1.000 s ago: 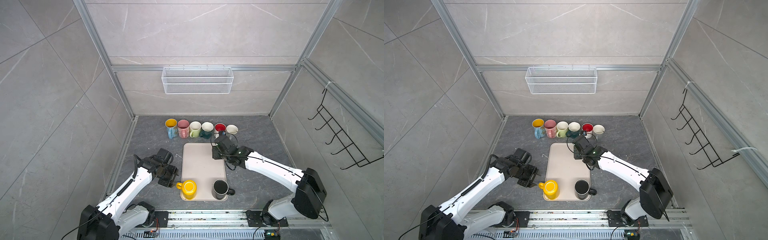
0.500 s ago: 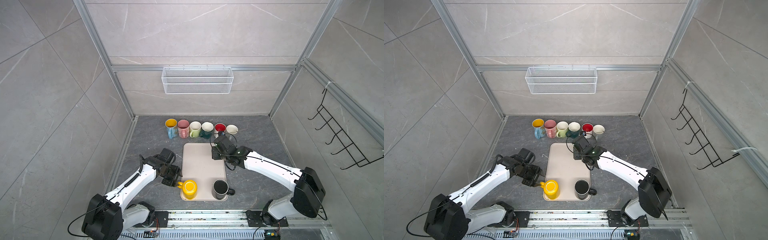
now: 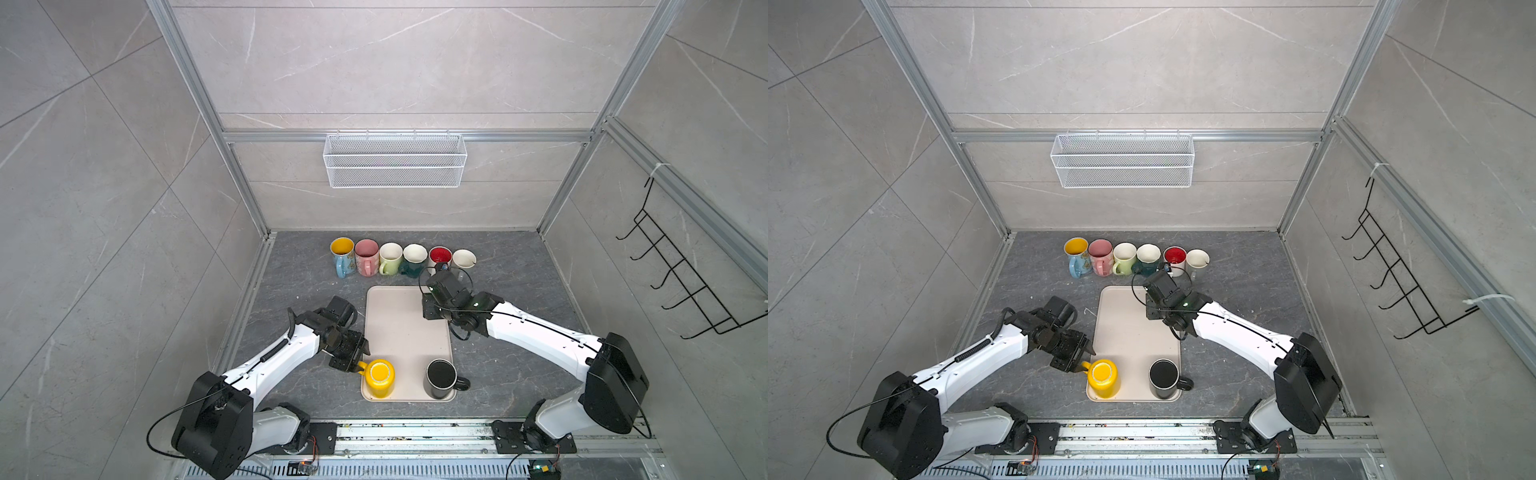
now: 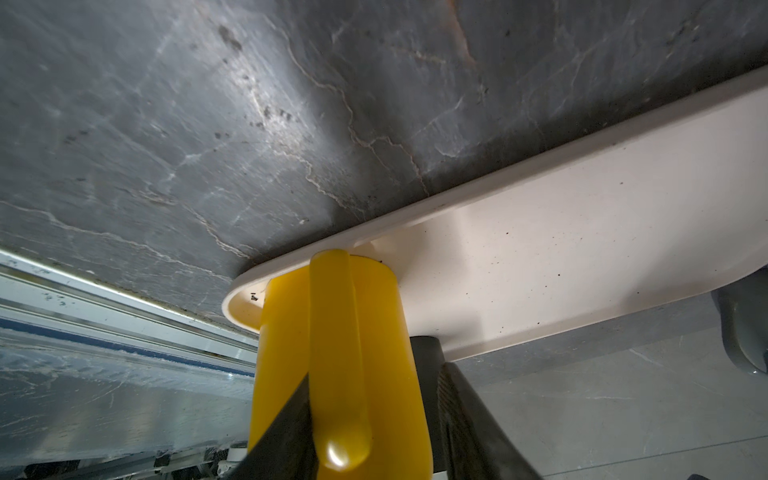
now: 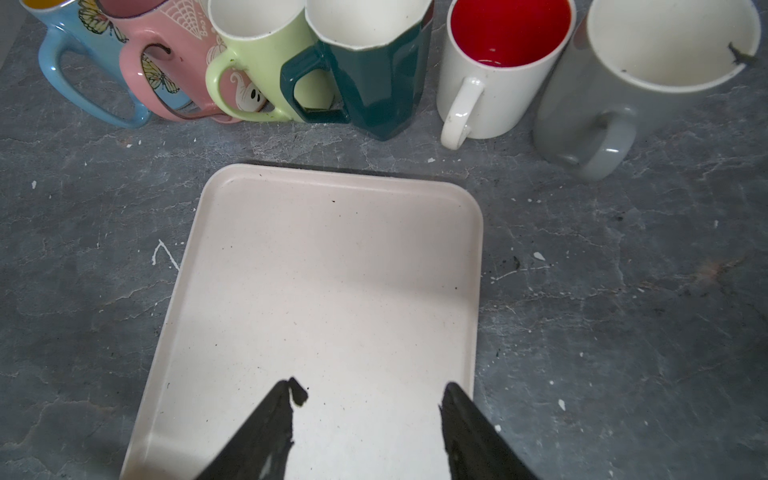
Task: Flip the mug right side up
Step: 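Lift the yellow mug and tilt it upright with the left gripper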
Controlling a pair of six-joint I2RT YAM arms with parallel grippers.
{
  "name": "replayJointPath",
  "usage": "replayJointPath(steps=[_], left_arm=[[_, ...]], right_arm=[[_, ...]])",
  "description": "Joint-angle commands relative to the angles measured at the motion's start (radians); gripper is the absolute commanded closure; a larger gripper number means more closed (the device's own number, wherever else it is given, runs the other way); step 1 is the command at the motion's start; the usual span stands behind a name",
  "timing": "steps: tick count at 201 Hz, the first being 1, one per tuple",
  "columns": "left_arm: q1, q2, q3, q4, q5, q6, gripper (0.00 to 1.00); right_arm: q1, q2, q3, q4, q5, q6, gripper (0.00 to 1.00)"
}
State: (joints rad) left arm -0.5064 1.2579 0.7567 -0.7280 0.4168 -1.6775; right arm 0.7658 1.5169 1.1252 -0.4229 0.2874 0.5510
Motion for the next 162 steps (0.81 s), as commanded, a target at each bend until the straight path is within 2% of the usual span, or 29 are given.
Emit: replayJointPath(steps=[1,65,78,98,121,152,162], left_arm=[[-0.006,0.015,-0.005,0.020,0.042,-0.008,0.55],[-0.006,0.044,-0.031,0.078,0.072,-0.010,0.65],[-0.006,0.053,-0.036,0.093,0.079,-0.010,0.72],[-0.006,0.064,-0.039,0.132,0.086,-0.010,0.77],[-0.005,0.061,-0.050,0.257,0.086,-0.004,1.00],[-0.002,0.026,-0.056,0.449,0.033,-0.001,1.00],[-0.002,0.016,-0.039,0.460,0.002,0.058,1.00]], right_arm=[[0.007,0.017,0.021,-0.021,0.001,0.012,0.41],[0.007,0.022,0.021,-0.027,0.009,0.017,0.41],[0.007,0.022,0.023,-0.032,0.014,0.017,0.41],[0.007,0.022,0.027,-0.040,0.023,0.015,0.41],[0.007,0.021,0.030,-0.049,0.033,0.014,0.41],[0.007,0.013,0.035,-0.070,0.051,0.008,0.41],[0.007,0.007,0.035,-0.077,0.056,0.008,0.41]])
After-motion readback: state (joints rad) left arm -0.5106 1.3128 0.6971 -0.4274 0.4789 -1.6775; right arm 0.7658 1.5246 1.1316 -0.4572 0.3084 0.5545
